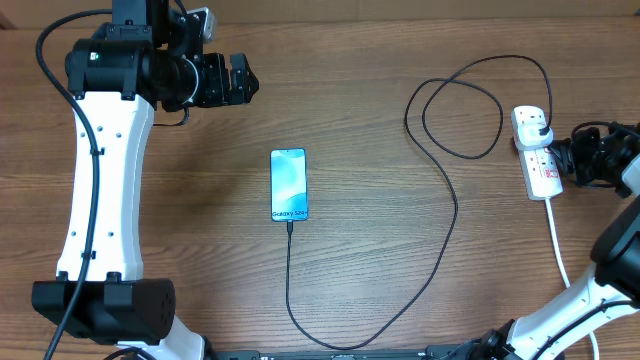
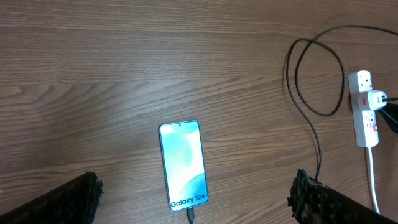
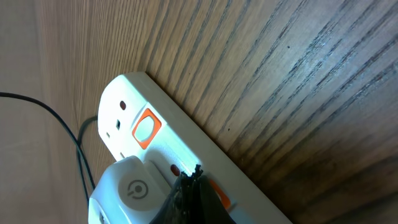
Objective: Plug charger to phone and switch on socket
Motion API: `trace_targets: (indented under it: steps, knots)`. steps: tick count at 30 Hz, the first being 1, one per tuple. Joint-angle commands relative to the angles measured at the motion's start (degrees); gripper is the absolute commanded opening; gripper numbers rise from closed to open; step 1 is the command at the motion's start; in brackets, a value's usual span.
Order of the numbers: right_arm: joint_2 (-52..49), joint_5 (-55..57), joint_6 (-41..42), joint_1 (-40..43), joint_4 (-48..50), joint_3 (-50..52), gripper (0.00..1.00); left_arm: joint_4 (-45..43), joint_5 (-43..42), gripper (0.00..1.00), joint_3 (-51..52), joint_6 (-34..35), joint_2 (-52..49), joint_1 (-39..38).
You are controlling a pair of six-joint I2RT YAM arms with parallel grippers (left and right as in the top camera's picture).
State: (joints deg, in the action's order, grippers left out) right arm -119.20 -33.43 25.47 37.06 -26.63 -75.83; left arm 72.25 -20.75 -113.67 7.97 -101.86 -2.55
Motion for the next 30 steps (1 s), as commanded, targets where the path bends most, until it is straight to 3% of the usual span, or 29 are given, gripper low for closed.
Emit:
trace_targets:
  steps: [1, 20, 30]
  knots:
    - [-0.6, -1.1, 0.0, -4.0, -2.1, 3.0, 0.04, -0.1, 0.0, 1.0, -0.4, -0.2, -0.1, -0.1]
    - [-0.6, 1.5, 0.0, -4.2, -5.6, 3.1, 0.04, -0.1, 0.0, 1.0, -0.4, -0.2, -0.1, -0.1]
    - [5.0, -5.0, 0.5, 2.6, -5.7, 1.4, 0.04, -0.1, 0.0, 1.0, -0.4, -0.2, -0.1, -0.1]
